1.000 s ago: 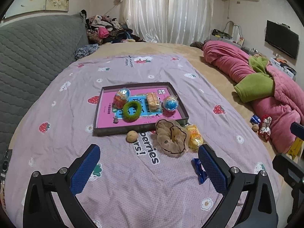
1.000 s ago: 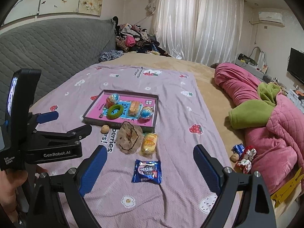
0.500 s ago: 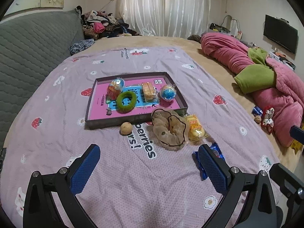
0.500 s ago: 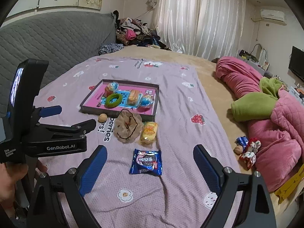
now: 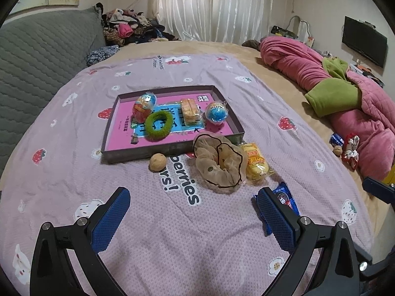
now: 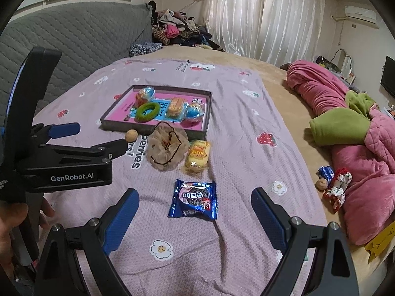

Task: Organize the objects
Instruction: 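Grasp the beige scrunchie with the left tool while the right tool grasps the blue biscuit pack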

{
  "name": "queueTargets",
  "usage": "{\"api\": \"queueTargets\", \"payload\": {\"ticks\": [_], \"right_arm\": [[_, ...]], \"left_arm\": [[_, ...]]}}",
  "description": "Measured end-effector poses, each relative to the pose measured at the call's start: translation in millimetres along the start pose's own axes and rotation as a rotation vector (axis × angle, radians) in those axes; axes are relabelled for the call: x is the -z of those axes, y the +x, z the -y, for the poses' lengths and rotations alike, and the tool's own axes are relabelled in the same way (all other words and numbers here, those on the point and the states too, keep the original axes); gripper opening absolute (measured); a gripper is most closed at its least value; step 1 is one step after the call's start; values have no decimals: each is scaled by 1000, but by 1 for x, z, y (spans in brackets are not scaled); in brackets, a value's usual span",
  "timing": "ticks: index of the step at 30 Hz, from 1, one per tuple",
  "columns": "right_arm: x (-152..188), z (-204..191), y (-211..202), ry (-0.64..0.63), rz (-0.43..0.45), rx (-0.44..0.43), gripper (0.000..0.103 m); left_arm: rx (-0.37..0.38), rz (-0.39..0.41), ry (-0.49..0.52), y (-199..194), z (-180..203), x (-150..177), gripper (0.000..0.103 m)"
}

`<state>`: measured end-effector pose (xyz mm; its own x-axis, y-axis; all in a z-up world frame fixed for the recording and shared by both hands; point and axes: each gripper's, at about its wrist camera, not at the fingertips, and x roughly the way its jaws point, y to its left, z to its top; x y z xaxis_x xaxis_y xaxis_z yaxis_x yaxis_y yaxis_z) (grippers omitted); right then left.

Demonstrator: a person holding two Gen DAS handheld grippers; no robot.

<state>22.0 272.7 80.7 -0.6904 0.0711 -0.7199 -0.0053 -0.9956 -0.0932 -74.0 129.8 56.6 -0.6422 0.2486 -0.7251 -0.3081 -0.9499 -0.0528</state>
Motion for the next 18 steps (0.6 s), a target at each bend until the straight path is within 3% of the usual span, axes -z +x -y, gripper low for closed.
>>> {"api": "queueTargets", "payload": {"ticks": [18], "right_arm": [[11,8,46,14,-47,-8,92]], "left_arm": [[23,-35,12,59,12,-4,103]]}}
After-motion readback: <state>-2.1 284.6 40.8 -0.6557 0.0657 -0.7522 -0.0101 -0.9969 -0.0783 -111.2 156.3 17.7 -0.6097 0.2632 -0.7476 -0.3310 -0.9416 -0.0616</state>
